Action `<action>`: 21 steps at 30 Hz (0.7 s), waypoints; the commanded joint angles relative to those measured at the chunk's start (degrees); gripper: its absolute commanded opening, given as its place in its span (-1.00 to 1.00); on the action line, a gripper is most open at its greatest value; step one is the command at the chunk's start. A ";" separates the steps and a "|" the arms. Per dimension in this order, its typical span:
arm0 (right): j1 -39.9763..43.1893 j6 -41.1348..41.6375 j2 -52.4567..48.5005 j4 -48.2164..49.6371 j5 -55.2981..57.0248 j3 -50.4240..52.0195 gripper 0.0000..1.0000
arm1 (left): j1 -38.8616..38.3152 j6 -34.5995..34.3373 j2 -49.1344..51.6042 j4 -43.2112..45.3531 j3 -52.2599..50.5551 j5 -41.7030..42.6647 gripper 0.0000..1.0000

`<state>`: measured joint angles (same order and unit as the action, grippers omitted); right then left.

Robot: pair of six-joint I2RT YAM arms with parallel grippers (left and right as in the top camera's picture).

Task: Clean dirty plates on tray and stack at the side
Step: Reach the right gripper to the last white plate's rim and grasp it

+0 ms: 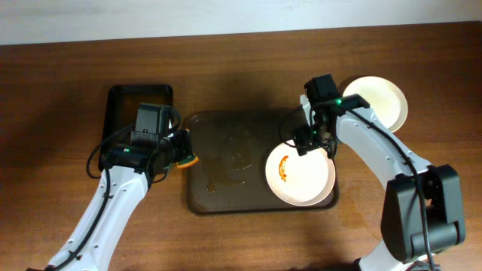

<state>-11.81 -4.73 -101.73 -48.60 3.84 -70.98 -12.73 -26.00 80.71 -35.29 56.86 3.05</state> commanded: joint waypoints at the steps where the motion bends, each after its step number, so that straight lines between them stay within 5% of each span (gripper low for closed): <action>1: 1.05 -9.11 -0.92 -0.20 -11.23 0.70 0.82 | -0.02 0.33 0.17 0.13 0.20 0.66 -1.00; 5: 0.96 -8.90 -3.48 -0.66 -12.44 0.72 0.50 | -0.02 0.33 0.20 0.09 0.17 0.66 -1.00; 15: 0.96 -8.31 -7.28 -2.84 -13.38 -0.22 0.56 | 0.00 0.35 0.17 0.13 0.20 0.61 -1.00; 21: 1.03 -8.74 -7.17 -8.20 -10.43 -13.33 0.76 | 0.00 0.35 0.20 0.15 0.17 0.63 -1.00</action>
<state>-10.92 -12.67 -108.97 -57.49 -9.58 -81.52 -12.73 -26.00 80.71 -35.33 56.86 3.07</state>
